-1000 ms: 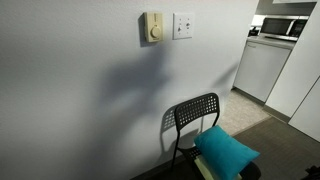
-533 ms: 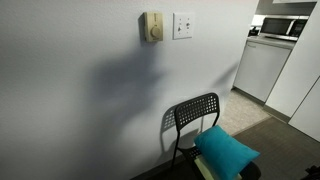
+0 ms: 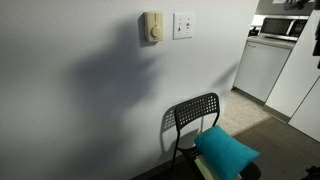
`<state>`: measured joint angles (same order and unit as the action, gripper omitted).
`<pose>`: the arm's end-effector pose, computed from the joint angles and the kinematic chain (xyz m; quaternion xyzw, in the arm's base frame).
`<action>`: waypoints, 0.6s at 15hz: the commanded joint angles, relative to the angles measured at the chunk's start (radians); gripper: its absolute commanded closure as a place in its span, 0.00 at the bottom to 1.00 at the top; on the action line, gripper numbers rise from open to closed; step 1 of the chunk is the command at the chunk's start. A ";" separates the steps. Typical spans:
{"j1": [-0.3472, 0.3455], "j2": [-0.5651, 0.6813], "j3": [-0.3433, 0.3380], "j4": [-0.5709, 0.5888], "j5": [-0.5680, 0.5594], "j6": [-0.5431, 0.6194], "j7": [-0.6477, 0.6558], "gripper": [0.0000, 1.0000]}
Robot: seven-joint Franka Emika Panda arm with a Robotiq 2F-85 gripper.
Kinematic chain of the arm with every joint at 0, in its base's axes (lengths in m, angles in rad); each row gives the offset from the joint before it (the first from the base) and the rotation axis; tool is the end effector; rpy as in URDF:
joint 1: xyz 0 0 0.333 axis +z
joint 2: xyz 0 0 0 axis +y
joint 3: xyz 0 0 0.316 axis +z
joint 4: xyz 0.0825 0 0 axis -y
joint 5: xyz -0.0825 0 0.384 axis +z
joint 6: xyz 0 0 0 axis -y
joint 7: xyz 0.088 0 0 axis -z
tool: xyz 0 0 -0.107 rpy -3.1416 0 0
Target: Turn on the left light switch
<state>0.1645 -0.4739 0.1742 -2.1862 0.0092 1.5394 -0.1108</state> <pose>0.3650 0.1406 0.5556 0.9732 0.2090 -0.0852 0.0440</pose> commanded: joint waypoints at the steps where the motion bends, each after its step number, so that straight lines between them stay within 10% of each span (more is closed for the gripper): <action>1: 0.009 0.126 -0.012 0.117 0.013 0.033 -0.007 0.00; 9: 0.014 0.044 0.000 0.042 -0.018 0.014 0.008 0.00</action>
<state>0.1729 -0.4111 0.1764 -2.1278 0.0086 1.5705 -0.1082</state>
